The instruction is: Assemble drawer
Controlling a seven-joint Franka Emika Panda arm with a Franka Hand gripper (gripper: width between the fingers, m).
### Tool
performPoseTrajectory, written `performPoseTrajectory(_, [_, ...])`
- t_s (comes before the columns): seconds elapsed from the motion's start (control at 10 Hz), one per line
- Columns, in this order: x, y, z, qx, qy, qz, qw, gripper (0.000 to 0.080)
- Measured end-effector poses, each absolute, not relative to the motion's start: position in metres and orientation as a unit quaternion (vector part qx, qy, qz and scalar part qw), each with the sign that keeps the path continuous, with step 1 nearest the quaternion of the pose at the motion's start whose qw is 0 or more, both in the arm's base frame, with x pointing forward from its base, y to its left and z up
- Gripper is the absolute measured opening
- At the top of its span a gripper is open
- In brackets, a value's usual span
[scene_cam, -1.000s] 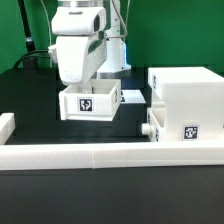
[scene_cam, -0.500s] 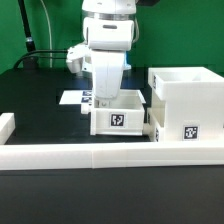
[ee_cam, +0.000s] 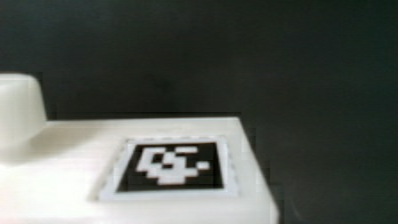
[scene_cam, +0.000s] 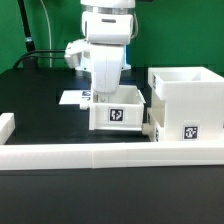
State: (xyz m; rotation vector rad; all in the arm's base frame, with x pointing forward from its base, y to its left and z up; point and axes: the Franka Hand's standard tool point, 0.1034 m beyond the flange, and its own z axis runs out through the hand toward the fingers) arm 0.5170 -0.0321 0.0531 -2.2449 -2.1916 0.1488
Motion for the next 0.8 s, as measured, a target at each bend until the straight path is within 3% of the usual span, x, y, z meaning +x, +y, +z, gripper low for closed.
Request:
performPoseTrajectory(0.6, [0.5211,-0.0294,0.0519,-0.714,-0.699,0.021,-0.016,0.0044])
performPoseTrajectory(0.8, [0.5257,-0.0282,0.0592,-0.715,-0.699,0.013,-0.024,0.0044])
